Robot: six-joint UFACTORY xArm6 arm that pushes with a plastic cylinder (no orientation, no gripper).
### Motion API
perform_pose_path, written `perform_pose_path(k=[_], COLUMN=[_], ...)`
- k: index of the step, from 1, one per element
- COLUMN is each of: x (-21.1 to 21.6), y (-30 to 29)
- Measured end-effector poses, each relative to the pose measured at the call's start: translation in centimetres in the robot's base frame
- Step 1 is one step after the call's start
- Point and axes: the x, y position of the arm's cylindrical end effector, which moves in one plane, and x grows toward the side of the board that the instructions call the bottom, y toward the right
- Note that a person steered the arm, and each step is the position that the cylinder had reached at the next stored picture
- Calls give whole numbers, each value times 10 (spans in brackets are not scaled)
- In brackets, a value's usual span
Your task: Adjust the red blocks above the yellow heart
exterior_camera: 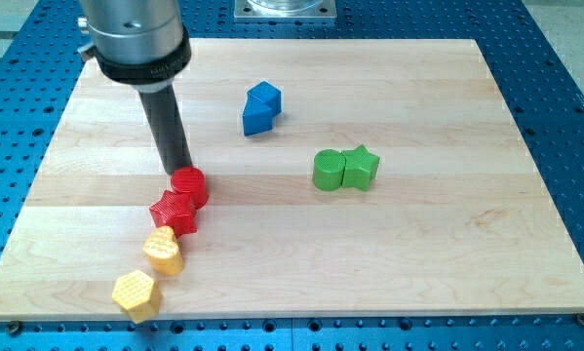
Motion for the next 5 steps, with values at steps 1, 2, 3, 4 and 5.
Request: perform_pose_path(k=[1,2,3,4,5], x=[-38,-13,34,84,101], y=[4,-65,-96,-71,-56])
